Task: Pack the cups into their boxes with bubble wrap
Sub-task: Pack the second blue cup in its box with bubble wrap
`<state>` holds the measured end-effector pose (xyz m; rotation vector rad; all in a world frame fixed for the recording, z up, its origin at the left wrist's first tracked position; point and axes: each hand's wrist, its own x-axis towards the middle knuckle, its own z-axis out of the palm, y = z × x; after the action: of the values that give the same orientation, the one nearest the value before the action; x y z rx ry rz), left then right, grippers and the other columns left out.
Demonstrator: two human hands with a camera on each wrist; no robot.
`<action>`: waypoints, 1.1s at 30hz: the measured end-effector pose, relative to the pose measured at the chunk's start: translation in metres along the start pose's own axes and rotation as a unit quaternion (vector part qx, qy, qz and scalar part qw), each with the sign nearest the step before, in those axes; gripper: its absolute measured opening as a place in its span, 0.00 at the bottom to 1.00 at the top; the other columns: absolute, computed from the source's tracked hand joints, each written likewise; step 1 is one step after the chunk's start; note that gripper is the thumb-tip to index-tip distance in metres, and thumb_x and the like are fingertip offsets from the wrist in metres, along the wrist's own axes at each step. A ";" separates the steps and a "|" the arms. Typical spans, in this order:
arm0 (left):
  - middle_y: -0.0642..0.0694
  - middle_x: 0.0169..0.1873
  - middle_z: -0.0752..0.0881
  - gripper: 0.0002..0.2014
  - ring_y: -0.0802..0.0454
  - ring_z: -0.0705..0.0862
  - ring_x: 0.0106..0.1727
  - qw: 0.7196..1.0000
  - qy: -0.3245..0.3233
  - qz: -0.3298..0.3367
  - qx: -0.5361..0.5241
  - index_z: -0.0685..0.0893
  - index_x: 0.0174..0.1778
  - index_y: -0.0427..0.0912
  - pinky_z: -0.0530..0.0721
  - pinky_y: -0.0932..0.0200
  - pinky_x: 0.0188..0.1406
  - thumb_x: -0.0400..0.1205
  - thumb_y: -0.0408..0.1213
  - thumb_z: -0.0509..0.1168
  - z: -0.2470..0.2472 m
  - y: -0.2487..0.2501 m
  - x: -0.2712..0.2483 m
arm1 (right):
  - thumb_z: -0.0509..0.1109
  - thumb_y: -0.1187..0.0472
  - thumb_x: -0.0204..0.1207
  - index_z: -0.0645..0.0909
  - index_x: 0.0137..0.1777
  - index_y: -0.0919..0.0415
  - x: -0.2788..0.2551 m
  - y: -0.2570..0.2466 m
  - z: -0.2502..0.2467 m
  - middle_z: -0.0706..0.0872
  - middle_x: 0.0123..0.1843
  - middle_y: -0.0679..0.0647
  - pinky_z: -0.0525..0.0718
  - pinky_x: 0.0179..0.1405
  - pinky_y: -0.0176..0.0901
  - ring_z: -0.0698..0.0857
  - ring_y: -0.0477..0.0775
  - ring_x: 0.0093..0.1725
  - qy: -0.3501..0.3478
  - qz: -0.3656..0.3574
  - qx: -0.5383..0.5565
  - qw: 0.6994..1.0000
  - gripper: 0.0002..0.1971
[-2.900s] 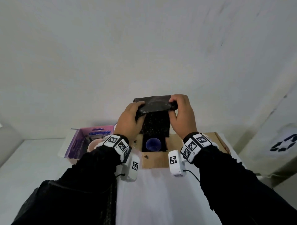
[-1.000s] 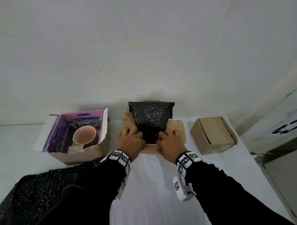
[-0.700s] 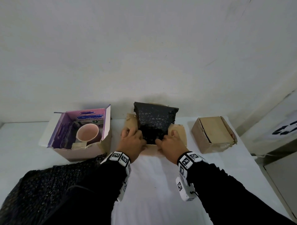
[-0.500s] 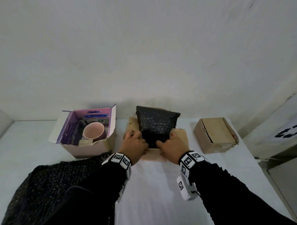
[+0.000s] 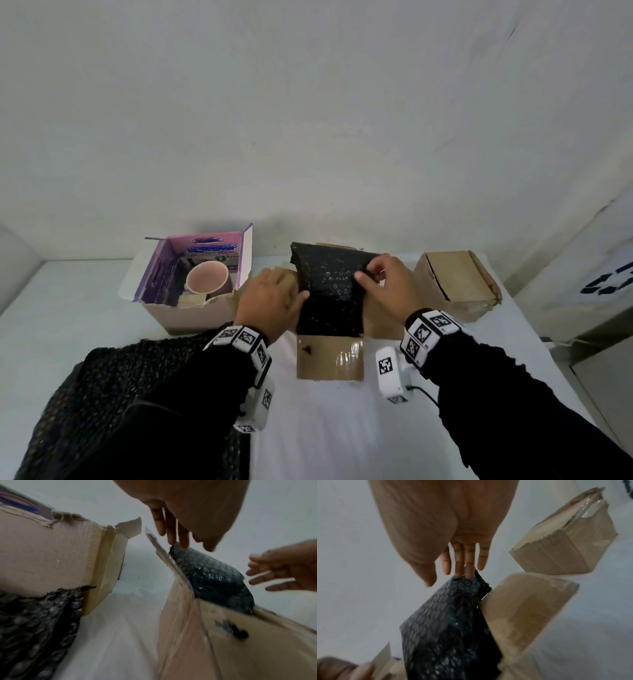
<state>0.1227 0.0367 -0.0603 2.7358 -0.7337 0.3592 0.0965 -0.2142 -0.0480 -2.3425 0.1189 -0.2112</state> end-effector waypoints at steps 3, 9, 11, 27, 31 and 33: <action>0.44 0.43 0.86 0.17 0.43 0.84 0.46 0.986 0.016 -0.129 -0.107 0.74 0.57 0.45 0.81 0.50 0.45 0.83 0.55 0.59 -0.002 0.004 0.015 | 0.65 0.40 0.79 0.67 0.63 0.56 0.014 -0.003 0.001 0.82 0.58 0.54 0.78 0.54 0.49 0.82 0.56 0.55 -0.016 0.175 0.071 0.982 0.23; 0.46 0.49 0.85 0.30 0.46 0.85 0.50 0.911 0.010 -0.217 -0.350 0.59 0.77 0.50 0.82 0.50 0.54 0.83 0.54 0.61 0.009 0.017 0.043 | 0.64 0.35 0.77 0.66 0.63 0.55 0.032 -0.004 0.022 0.82 0.58 0.57 0.80 0.60 0.54 0.84 0.58 0.57 0.007 0.274 0.257 0.927 0.27; 0.48 0.48 0.84 0.23 0.46 0.84 0.52 0.881 0.048 -0.241 -0.403 0.69 0.70 0.48 0.82 0.52 0.53 0.82 0.49 0.66 0.015 0.017 0.051 | 0.68 0.40 0.77 0.70 0.60 0.53 0.034 -0.005 0.026 0.84 0.57 0.56 0.82 0.54 0.53 0.85 0.56 0.55 0.039 0.256 0.312 0.914 0.21; 0.45 0.64 0.74 0.36 0.43 0.77 0.63 0.968 -0.047 -0.150 -0.195 0.70 0.73 0.51 0.76 0.51 0.65 0.70 0.37 0.77 0.027 0.011 0.039 | 0.75 0.70 0.67 0.78 0.55 0.52 0.011 0.004 0.038 0.84 0.53 0.48 0.81 0.57 0.41 0.82 0.49 0.53 0.087 0.044 0.107 0.989 0.19; 0.48 0.71 0.65 0.30 0.43 0.72 0.66 0.990 -0.074 -0.092 -0.080 0.75 0.69 0.52 0.76 0.45 0.67 0.71 0.38 0.75 0.034 0.018 0.029 | 0.69 0.69 0.69 0.78 0.59 0.47 0.000 0.010 0.049 0.83 0.57 0.45 0.81 0.60 0.51 0.81 0.49 0.57 0.030 0.006 -0.035 0.999 0.21; 0.53 0.78 0.60 0.32 0.44 0.76 0.65 0.991 -0.090 -0.065 -0.079 0.71 0.72 0.53 0.81 0.42 0.62 0.72 0.36 0.72 0.037 0.018 0.028 | 0.65 0.74 0.69 0.79 0.55 0.50 -0.004 0.010 0.053 0.82 0.56 0.47 0.82 0.55 0.49 0.81 0.49 0.53 0.036 -0.059 -0.037 0.997 0.20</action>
<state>0.1426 -0.0031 -0.0819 2.6693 -0.5961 0.0227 0.1020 -0.1842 -0.0924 -2.4178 0.0225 -0.3546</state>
